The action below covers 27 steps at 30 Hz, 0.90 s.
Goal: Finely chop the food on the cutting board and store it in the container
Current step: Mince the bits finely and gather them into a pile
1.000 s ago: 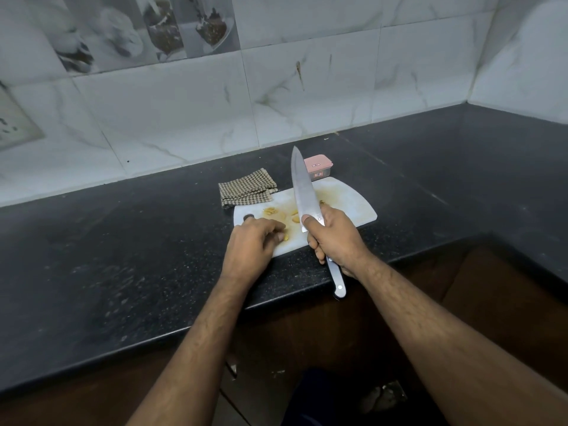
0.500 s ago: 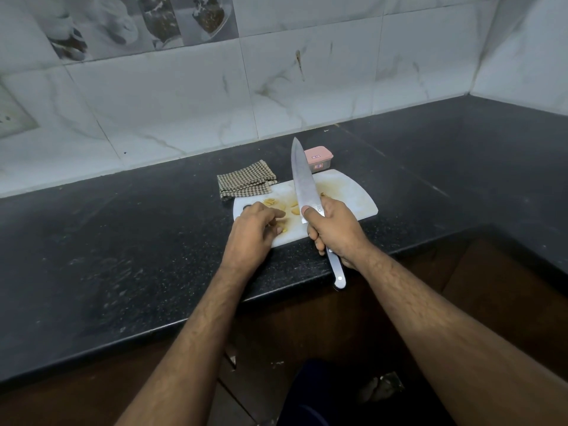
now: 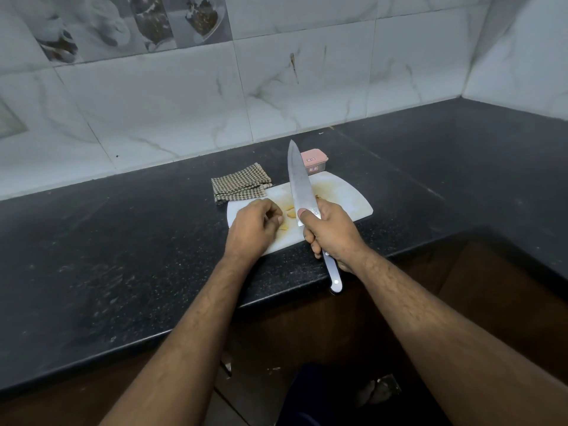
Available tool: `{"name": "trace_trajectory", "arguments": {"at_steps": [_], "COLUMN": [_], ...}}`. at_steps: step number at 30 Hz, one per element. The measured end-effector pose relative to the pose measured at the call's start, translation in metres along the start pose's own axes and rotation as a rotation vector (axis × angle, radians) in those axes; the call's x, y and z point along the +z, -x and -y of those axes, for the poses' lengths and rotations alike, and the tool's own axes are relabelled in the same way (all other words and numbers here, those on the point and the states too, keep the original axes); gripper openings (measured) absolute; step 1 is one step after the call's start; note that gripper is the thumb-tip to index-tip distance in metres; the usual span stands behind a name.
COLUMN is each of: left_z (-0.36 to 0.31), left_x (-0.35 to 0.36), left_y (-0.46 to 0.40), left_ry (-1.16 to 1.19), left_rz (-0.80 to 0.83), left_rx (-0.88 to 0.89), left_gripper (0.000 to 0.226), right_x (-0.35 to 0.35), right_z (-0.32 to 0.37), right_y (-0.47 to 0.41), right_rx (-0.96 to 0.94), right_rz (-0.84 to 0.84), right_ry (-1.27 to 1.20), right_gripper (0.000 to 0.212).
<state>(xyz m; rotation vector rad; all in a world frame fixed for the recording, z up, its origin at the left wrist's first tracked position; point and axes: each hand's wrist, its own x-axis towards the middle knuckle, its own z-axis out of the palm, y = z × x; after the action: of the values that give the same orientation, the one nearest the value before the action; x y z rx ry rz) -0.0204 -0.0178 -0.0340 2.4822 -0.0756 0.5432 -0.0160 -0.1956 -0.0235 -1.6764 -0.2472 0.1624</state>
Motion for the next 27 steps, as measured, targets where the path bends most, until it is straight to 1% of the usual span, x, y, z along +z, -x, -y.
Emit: {"name": "trace_trajectory", "arguments": {"at_steps": [4,7,9,12,15,18,23,25,27], "left_z": [0.003,0.007,0.007,0.009,0.009,0.007,0.006,0.008,0.009], "left_x": [0.004,0.002,0.001,0.004,0.003,0.004,0.002,0.003,0.003], "left_y": [-0.009,-0.001,0.004,0.006,0.004,0.001,0.004,0.004,0.004], "left_ry": [0.006,0.119,0.198,0.147,0.134,0.121,0.123,0.112,0.151], "left_rz": [-0.065,-0.131,-0.085,-0.006,-0.023,0.003,-0.072,-0.056,-0.017], "left_rx": [-0.031,-0.022,-0.019,0.026,0.034,0.048,0.044,0.055,0.045], "left_gripper": [0.010,0.008,0.006,0.004,0.004,0.006,0.006,0.006,0.009], "right_x": [-0.002,-0.003,-0.004,-0.004,-0.003,-0.004,-0.004,-0.004,-0.004], "right_z": [0.000,-0.001,-0.003,-0.004,-0.004,-0.005,-0.004,-0.004,-0.004], "right_y": [-0.002,-0.006,-0.007,-0.008,-0.007,-0.007,-0.006,-0.006,-0.006], "right_rx": [0.016,0.026,0.028,0.027,0.017,0.011,0.009,0.012,0.014], "right_rz": [0.003,0.015,0.021,0.029,0.030,0.020,0.018,0.017,0.018], "right_ry": [-0.046,-0.087,-0.111,-0.134,-0.131,-0.126,-0.130,-0.131,-0.127], "right_gripper": [0.021,0.023,0.023,0.023,0.023,0.022,0.021,0.020,0.021]}}
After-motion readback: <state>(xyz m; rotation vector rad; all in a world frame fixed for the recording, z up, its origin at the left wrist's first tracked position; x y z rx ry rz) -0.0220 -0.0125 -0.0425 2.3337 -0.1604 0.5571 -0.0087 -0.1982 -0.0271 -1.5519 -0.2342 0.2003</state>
